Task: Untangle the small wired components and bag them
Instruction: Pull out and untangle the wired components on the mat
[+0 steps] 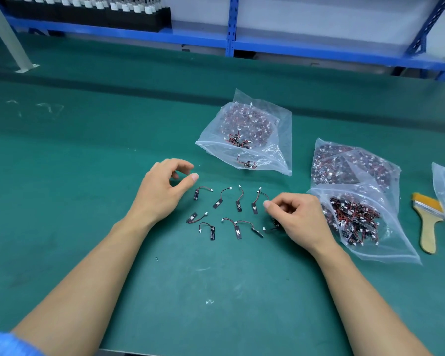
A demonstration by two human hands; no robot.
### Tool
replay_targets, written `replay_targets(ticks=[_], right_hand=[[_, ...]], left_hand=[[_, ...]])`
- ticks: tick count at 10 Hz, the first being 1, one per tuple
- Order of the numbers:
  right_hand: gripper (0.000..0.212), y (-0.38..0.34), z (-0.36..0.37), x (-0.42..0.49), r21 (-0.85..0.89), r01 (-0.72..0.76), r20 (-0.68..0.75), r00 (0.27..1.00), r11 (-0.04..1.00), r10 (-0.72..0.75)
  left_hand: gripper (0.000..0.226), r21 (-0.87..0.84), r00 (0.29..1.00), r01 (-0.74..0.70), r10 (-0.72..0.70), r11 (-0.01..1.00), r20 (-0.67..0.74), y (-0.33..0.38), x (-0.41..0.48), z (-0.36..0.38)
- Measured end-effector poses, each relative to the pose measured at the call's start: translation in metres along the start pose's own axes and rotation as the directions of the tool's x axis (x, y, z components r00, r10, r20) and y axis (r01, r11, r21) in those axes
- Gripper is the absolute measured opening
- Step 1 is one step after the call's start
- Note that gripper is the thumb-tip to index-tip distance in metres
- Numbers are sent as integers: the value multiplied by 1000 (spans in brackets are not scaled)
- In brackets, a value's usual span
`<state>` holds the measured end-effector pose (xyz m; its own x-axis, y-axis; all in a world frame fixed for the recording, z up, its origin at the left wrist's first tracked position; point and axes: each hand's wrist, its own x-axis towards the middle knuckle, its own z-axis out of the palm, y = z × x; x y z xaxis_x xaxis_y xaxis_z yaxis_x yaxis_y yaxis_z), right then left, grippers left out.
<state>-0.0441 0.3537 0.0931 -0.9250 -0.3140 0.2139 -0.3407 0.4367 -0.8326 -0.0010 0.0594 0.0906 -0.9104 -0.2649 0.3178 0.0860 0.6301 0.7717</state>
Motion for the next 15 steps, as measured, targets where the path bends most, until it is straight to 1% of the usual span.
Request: replay_targets(ticks=[1, 2, 3, 10, 15], right_hand=[[29, 3, 1, 1, 12, -23, -14, 1000, 1000, 24], [27, 4, 1, 2, 39, -29, -29, 999, 999, 30], [26, 3, 1, 2, 36, -30, -28, 999, 999, 31], [28, 2, 1, 1, 41, -42, -24, 999, 998, 43], [27, 3, 1, 1, 52, -49, -26, 998, 997, 51]], left_hand=[[15, -14, 999, 27, -26, 1000, 48, -3, 0, 4], [14, -10, 996, 37, -36, 999, 85, -5, 0, 4], [11, -11, 995, 43, -42, 999, 89, -5, 0, 4], [13, 28, 993, 49, -52, 998, 108, -3, -1, 5], [10, 41, 993, 47, -51, 998, 110, -1, -1, 4]])
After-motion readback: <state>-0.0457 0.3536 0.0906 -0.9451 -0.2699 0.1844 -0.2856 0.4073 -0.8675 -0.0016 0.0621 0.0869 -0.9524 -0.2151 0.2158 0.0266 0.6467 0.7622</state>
